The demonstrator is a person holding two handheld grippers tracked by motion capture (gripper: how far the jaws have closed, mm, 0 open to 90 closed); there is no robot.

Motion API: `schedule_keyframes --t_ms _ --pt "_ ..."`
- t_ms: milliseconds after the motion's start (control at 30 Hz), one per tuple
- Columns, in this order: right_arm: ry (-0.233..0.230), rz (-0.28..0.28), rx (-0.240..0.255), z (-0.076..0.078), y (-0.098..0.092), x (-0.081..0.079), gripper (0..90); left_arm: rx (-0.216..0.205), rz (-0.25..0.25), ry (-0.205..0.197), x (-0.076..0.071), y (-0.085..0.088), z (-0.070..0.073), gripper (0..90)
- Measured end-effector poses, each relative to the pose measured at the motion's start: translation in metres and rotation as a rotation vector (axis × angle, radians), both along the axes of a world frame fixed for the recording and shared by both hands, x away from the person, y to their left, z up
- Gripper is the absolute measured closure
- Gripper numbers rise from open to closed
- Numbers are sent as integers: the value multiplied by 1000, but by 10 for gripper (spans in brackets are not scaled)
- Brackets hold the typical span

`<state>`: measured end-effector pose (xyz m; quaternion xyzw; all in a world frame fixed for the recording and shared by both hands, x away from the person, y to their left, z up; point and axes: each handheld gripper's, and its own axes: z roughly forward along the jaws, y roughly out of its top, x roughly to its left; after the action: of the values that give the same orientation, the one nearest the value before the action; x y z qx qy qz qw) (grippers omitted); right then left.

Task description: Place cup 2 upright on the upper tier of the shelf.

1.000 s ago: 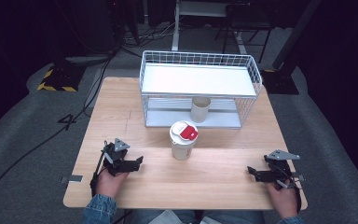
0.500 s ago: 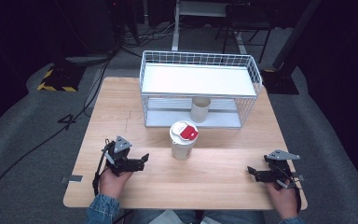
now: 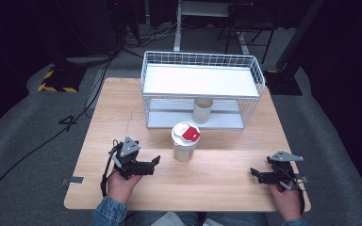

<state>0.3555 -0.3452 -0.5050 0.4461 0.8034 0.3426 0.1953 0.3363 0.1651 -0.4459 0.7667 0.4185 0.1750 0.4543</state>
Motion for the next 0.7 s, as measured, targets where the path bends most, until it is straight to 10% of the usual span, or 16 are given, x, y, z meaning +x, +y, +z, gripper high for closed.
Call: schedule_keyframes --t_ms 700 --pt "0 0 0 0 0 0 79 -53 -107 -10 17 -44 13 2"
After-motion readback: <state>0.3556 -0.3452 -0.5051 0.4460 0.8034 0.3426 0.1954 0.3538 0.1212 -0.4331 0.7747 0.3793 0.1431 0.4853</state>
